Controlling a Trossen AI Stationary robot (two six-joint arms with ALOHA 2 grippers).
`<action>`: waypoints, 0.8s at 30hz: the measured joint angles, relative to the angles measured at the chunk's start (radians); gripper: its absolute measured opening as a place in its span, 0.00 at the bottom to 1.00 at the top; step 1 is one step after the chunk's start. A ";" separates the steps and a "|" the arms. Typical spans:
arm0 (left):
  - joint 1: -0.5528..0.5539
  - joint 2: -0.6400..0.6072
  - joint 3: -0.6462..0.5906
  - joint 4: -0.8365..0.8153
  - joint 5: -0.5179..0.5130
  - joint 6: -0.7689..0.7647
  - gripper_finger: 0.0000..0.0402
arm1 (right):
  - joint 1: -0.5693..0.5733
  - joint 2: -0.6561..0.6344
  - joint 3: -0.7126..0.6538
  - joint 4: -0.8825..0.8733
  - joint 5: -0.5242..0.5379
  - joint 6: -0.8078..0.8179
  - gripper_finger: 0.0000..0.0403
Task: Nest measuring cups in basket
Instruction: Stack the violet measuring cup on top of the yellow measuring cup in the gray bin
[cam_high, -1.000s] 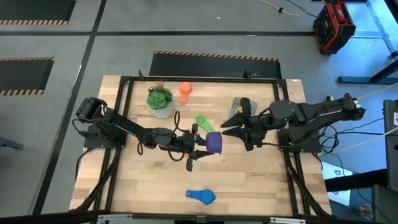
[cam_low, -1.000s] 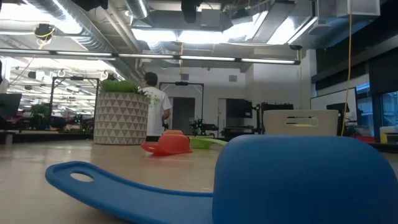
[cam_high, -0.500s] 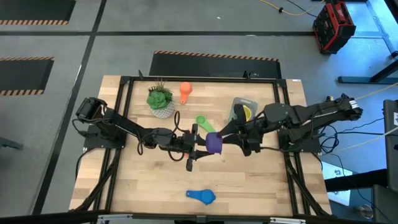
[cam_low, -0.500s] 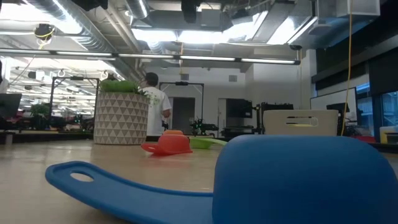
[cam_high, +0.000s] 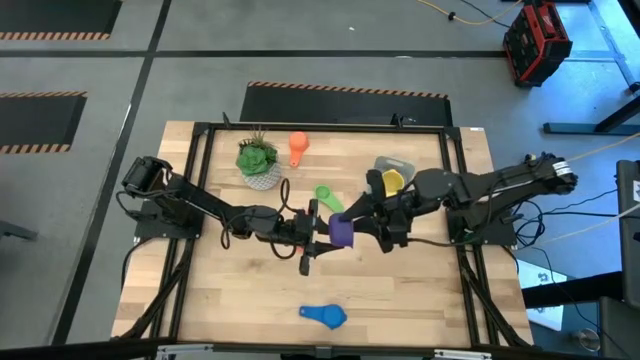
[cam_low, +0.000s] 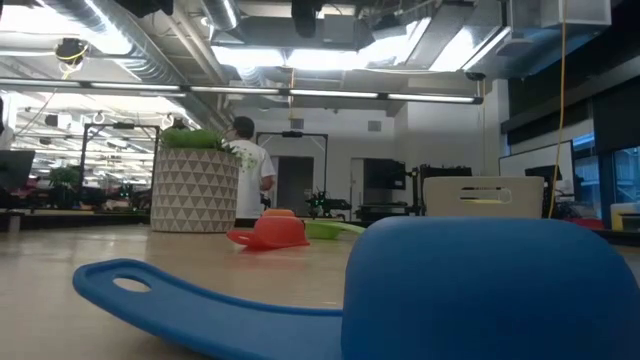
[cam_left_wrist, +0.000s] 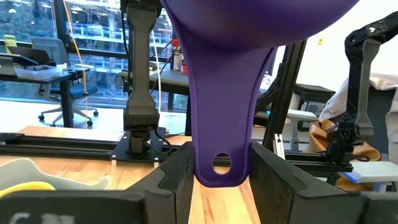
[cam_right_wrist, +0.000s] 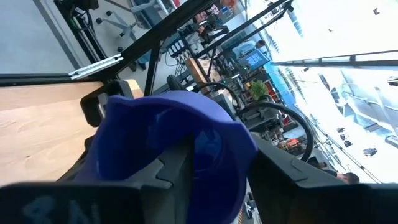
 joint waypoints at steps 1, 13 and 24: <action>0.000 0.000 0.000 -0.001 0.000 0.000 0.30 | 0.000 0.002 0.000 0.005 0.000 -0.001 0.32; 0.000 0.000 0.000 -0.012 0.000 0.000 0.32 | 0.000 0.001 0.000 0.012 0.003 0.000 0.14; 0.000 0.000 0.000 -0.016 0.018 -0.006 0.35 | 0.000 0.001 0.000 0.011 0.026 0.004 0.07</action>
